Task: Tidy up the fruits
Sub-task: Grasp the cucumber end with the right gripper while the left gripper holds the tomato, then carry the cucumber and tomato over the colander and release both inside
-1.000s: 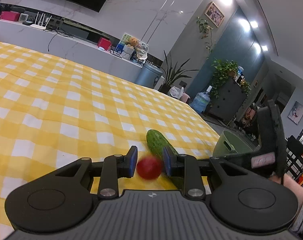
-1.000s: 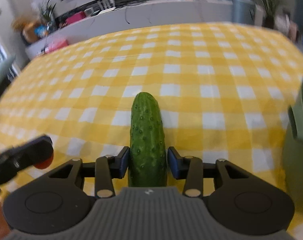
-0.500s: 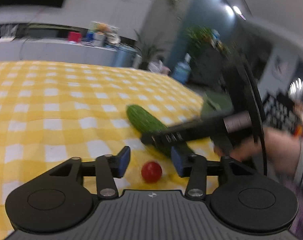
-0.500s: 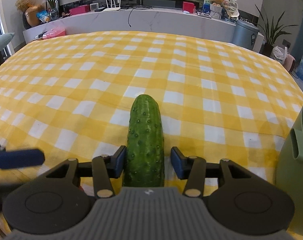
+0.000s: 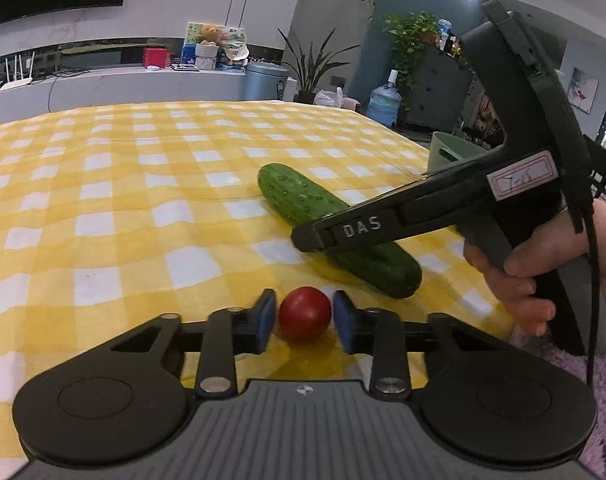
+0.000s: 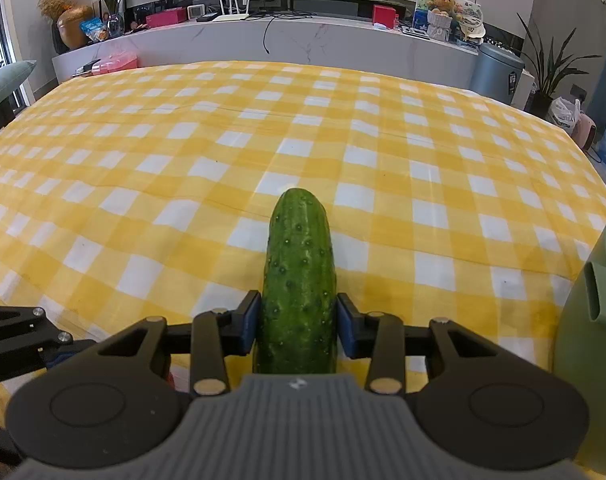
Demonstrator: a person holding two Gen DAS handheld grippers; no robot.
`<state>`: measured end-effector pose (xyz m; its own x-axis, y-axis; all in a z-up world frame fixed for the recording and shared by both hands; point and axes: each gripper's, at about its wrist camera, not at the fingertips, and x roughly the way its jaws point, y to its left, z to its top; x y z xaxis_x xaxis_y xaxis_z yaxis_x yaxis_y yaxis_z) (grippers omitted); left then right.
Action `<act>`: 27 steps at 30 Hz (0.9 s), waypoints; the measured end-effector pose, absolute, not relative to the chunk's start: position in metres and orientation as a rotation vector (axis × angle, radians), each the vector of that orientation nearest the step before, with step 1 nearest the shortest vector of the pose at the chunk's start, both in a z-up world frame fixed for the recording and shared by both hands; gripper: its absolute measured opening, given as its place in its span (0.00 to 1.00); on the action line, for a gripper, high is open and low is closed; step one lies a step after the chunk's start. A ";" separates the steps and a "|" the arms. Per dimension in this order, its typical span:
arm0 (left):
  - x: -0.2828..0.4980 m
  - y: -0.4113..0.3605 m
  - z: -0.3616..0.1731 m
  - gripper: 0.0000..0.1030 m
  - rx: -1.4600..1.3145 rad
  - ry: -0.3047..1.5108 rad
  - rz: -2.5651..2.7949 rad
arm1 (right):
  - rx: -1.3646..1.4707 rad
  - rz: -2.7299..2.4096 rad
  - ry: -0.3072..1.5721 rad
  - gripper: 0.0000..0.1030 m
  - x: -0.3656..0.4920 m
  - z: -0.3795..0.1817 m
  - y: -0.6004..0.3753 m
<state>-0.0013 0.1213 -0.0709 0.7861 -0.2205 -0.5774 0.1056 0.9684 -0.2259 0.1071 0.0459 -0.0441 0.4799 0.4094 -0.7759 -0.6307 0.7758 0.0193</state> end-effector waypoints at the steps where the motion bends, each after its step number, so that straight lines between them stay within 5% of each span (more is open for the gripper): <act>1: -0.001 0.123 -0.070 0.31 -0.202 0.644 -0.184 | -0.286 0.645 0.859 0.36 0.107 -0.044 0.046; 15: -0.004 0.155 -0.062 0.29 -0.402 0.633 -0.165 | -0.244 0.637 0.861 0.35 0.108 -0.041 0.042; 27: -0.014 0.160 -0.024 0.29 -0.513 0.519 -0.156 | 0.175 0.664 0.812 0.35 0.104 0.000 -0.017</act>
<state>-0.0138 0.1600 -0.0239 0.8597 -0.2691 -0.4341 0.0147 0.8627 -0.5055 0.1038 -0.0165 -0.0004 0.4995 0.6105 -0.6146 -0.4811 0.7855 0.3893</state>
